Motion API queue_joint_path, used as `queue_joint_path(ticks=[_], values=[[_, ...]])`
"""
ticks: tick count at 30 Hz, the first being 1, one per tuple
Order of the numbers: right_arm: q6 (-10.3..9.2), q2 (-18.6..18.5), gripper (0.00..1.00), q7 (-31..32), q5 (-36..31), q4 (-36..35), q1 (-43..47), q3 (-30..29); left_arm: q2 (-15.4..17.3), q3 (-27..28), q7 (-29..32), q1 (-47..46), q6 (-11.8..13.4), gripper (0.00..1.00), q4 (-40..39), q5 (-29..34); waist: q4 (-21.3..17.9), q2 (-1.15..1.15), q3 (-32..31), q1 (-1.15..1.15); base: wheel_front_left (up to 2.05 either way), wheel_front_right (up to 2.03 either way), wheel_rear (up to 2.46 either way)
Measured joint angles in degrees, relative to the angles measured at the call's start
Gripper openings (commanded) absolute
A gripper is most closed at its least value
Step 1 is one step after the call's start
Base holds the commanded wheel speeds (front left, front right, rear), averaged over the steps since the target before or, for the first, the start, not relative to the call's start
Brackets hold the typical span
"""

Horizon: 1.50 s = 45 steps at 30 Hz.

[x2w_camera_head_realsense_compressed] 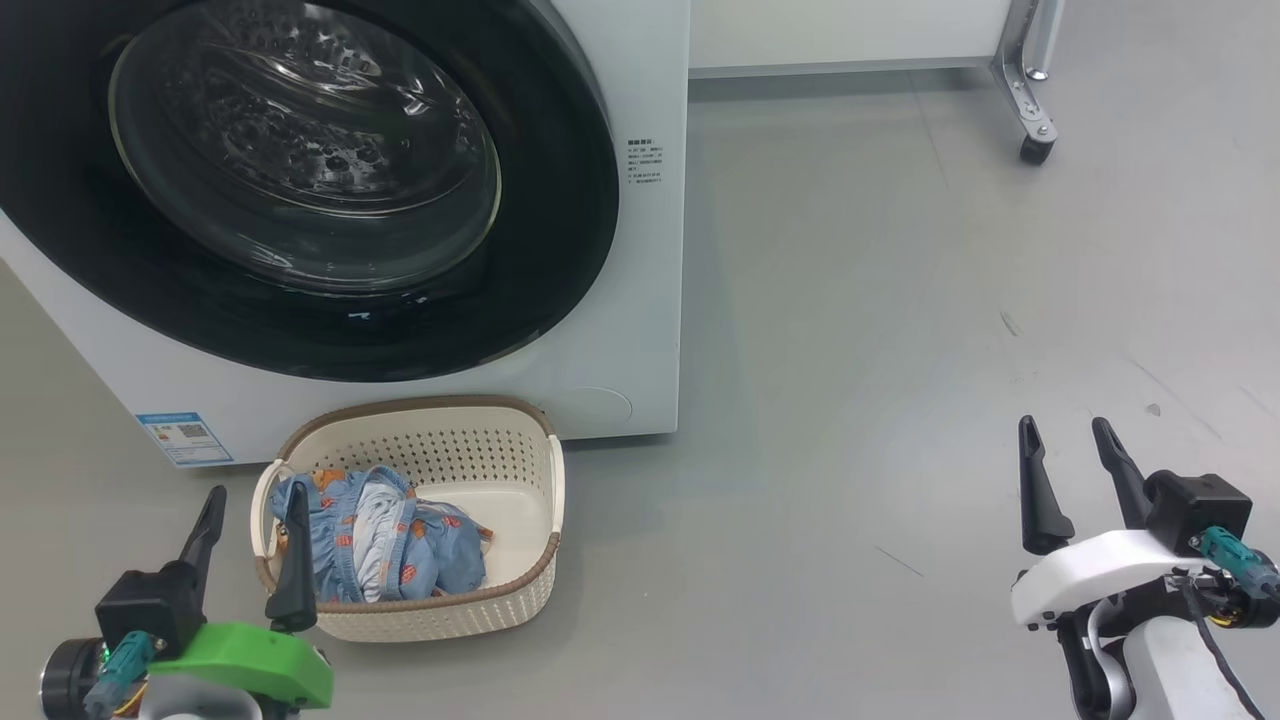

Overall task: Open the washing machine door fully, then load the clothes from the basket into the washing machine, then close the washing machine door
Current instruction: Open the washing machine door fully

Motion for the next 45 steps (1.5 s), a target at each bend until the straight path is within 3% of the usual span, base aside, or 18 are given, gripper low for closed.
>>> queue_joint_path(ticks=[16,28,37,44,45], values=[[0.8,0.8,1.0,0.0,0.2,-0.5,-0.1,-2.2,-0.2,-0.1,0.0,0.4,-0.2,1.0,-0.8,0.4,0.3,0.0,-0.4,0.0,0.0,0.0,0.0],[2.53,2.0,1.0,-0.4,6.0,-2.1,-2.9,-6.7,-0.3,-1.8,-0.1,1.1,-0.2,1.0,-1.8,0.5,1.4,0.0,-0.1,0.0,0.0,0.0,0.0],[3.78,3.9,1.0,-0.4,19.1,-1.7,-6.4,-12.9,-0.4,-3.2,-0.1,1.5,-0.2,1.0,-1.9,0.5,3.4,0.0,0.8,0.0,0.0,0.0,0.0],[4.72,4.8,1.0,1.9,35.6,0.3,-11.4,-17.5,-0.5,-4.4,-0.1,1.5,-0.3,1.0,-2.1,0.5,5.5,0.0,1.9,0.0,0.0,0.0,0.0],[4.72,4.8,0.55,2.5,37.4,0.5,-12.2,-17.9,-0.5,-4.5,-0.1,1.5,-0.3,1.0,-2.1,0.4,5.7,0.0,2.1,0.0,0.0,0.0,0.0]])
